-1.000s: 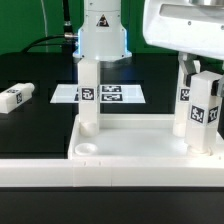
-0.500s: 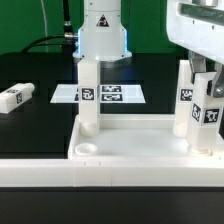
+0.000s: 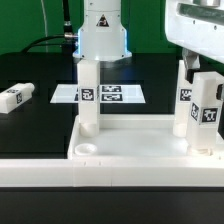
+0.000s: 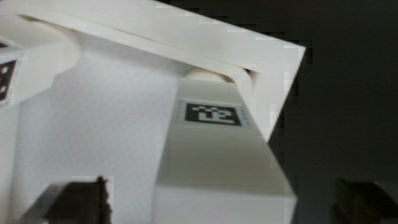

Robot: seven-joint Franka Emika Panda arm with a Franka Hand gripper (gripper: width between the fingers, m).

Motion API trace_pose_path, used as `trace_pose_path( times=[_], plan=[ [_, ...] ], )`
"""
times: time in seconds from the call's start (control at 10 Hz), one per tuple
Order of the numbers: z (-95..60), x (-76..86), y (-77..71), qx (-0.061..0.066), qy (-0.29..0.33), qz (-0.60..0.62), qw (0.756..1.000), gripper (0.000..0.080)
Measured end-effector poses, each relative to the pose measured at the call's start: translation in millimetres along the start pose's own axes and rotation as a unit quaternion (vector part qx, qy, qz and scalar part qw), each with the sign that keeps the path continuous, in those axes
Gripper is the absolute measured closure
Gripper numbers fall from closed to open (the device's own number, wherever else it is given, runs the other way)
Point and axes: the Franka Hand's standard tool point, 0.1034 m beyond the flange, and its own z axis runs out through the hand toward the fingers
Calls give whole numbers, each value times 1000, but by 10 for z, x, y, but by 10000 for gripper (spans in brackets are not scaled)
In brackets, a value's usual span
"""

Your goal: Assemble desk

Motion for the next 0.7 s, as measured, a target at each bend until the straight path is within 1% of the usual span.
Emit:
trace_pose_path(
  times=[0.3,0.7],
  plan=[
    [0,-26,-4,0,1,-154,988,151],
    [0,-26,-6,0,2,-343,939,151]
  ],
)
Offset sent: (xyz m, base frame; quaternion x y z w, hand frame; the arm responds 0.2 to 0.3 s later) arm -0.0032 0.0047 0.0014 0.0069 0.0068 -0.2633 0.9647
